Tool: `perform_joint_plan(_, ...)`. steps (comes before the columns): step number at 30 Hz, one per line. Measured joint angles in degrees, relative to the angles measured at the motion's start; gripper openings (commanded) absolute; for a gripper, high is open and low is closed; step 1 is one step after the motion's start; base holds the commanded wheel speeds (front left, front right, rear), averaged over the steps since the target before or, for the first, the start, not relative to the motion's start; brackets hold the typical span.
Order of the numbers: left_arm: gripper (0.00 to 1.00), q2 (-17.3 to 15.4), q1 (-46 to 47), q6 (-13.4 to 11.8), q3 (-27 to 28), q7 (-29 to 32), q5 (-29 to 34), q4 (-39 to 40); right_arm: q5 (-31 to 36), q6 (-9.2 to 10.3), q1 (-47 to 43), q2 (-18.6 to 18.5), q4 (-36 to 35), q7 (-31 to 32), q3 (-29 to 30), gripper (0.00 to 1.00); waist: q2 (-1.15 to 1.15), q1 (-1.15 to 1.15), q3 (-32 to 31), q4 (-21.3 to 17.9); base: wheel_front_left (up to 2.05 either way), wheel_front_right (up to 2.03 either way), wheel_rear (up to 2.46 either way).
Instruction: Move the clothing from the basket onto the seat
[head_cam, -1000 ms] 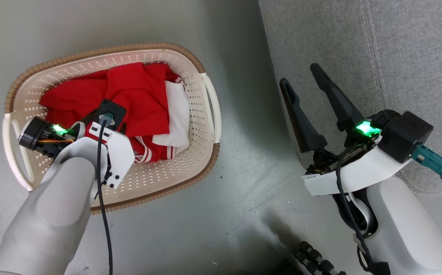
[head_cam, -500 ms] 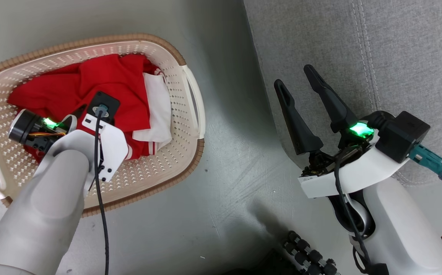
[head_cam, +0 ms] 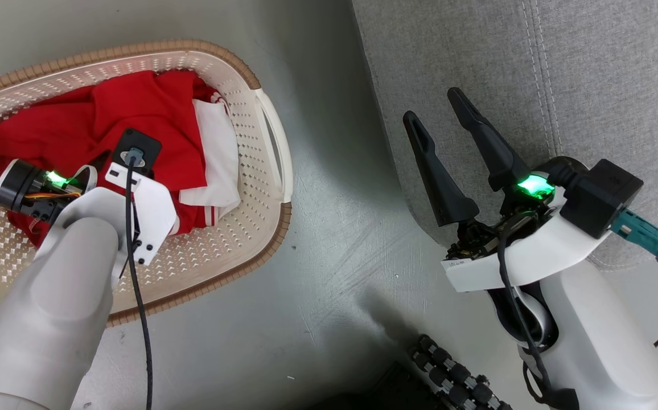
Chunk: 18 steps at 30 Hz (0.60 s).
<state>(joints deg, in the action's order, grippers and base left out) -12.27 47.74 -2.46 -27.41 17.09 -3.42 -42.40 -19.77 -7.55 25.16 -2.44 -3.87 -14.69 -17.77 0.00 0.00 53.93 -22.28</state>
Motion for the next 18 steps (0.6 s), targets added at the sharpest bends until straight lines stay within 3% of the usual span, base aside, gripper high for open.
perform_joint_plan(18, 1.0, -0.1, 0.3, 0.0, 0.9, 1.0, -1.0, -0.8, 0.0, 0.0, 0.7, 0.1, -0.8, 0.0, -0.1, 1.0, 0.0, 0.0, 1.6, -0.4, 0.0, 0.0, 0.0)
